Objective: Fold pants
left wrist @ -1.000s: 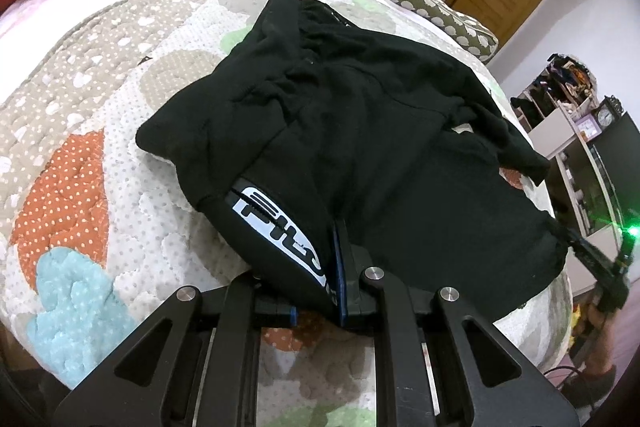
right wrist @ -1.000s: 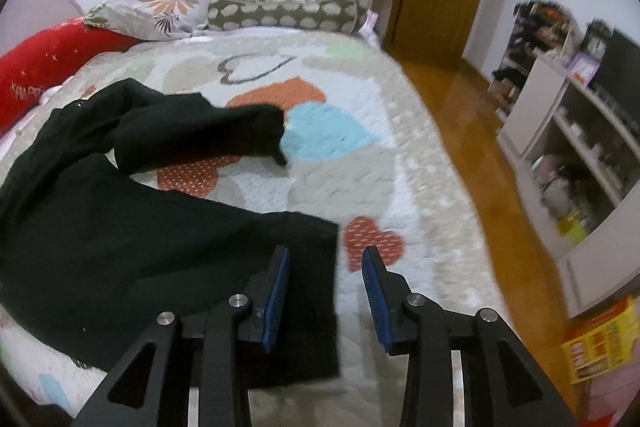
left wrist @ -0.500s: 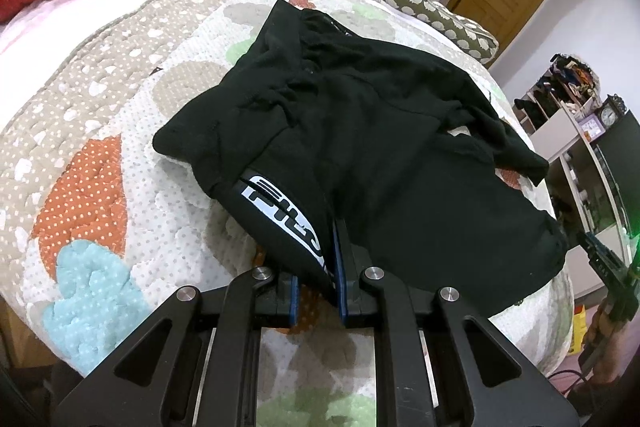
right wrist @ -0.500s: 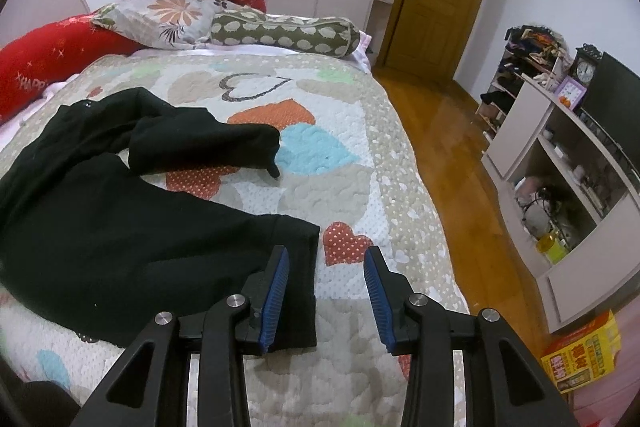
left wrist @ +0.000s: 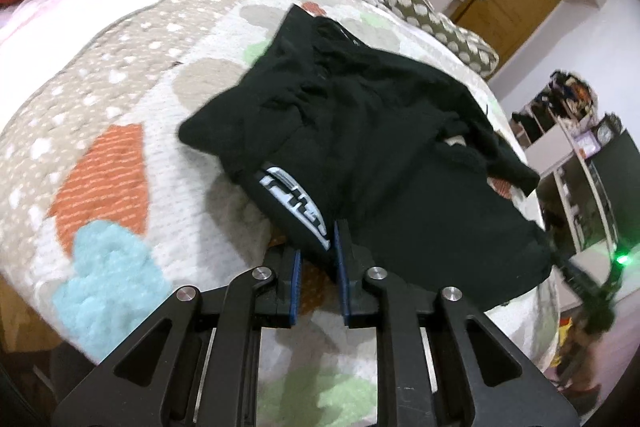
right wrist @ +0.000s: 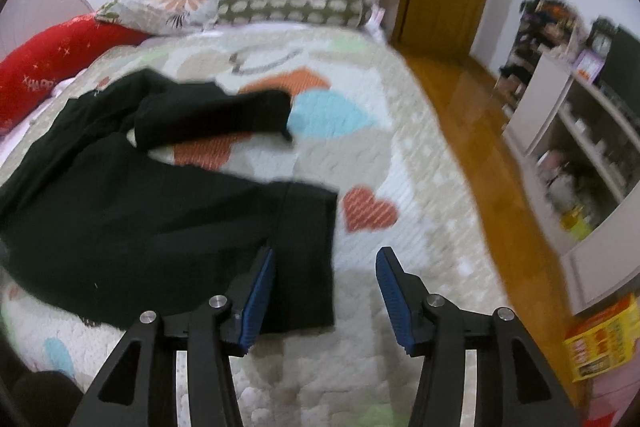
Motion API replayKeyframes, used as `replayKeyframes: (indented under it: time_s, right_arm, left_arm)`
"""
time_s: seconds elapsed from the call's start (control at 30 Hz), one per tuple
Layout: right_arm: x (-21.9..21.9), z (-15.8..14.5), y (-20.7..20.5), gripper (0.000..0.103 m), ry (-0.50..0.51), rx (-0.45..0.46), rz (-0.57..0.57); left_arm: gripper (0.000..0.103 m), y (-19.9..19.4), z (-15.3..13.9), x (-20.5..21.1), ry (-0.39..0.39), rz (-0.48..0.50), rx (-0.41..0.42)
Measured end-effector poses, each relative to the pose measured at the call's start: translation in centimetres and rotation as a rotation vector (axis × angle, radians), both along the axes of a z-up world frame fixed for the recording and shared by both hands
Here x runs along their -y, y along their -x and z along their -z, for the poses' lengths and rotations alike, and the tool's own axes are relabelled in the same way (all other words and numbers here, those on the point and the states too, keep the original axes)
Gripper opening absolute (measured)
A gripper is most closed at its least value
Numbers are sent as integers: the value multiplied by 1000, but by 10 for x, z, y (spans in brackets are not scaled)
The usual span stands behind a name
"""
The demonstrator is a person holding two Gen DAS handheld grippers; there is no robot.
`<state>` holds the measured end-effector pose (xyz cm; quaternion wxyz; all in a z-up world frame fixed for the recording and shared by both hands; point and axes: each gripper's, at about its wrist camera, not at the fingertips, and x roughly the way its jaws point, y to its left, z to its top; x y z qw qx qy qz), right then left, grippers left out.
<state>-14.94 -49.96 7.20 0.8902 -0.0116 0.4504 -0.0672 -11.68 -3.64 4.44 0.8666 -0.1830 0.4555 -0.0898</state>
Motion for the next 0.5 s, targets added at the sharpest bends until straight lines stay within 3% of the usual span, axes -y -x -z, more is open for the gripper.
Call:
replayKeyframes:
  time_s: [0.13, 0.17, 0.23, 0.33, 0.37, 0.4, 0.43, 0.47, 0.5]
  right_arm:
    - [13, 28, -5, 49, -201, -6, 6]
    - [15, 29, -4, 46, -233, 15, 6]
    - [16, 29, -3, 24, -269, 38, -4]
    - [15, 14, 6, 17, -259, 58, -39]
    - [14, 9, 8, 17, -236, 63, -41]
    - [14, 6, 12, 15, -218, 62, -37]
    - [13, 6, 14, 13, -177, 49, -24]
    - [12, 6, 14, 13, -138, 36, -18]
    - [12, 9, 14, 13, -107, 21, -12]
  left_arm:
    - [15, 14, -10, -11, -7, -37, 30]
    - [15, 16, -14, -11, -26, -51, 43]
    - [15, 19, -22, -14, -35, -67, 72]
    - [17, 22, -32, -20, -7, -90, 109]
    - [25, 22, -34, -22, -4, -99, 123]
    - [43, 20, -34, -24, 3, -108, 134]
    - [53, 18, -32, -25, 15, -116, 138]
    - [62, 15, -30, -26, 29, -120, 138]
    - [62, 10, -25, -27, 40, -128, 138]
